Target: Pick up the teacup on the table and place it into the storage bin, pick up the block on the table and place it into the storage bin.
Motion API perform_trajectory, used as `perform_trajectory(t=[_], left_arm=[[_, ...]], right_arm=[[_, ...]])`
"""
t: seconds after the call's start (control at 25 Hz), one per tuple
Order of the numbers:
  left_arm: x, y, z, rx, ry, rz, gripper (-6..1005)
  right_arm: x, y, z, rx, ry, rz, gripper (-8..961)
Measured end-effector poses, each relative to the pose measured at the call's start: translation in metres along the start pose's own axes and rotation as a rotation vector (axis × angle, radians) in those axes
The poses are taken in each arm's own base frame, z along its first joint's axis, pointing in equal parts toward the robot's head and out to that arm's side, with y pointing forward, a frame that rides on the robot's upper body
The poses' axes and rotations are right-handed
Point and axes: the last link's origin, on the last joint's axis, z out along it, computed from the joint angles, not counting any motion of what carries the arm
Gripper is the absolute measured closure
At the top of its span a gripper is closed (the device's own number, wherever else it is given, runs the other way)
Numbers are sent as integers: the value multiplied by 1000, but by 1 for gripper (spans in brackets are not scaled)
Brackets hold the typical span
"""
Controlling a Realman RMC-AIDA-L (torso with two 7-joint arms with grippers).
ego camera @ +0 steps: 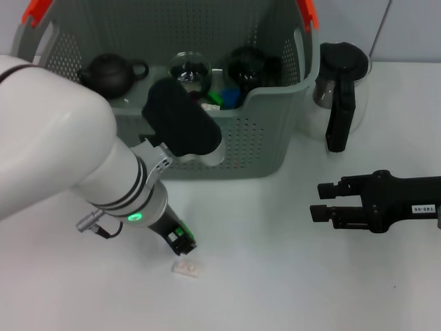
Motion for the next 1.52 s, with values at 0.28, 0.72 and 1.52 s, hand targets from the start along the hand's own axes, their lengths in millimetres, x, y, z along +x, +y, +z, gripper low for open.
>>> perform_trajectory(t=[0.28,0.72,1.52], left_arm=[[13,-15,-91,-121,264,24,588],[42,-103,-150,-98,777,-186,589],[78,-142,-40,117,501,-254,570]], right_arm=[[0,0,0,-1,0,-1,369],[-2,0,1,-5,-1,-4,369],[-2,1,2,-12,-3,-5,369]])
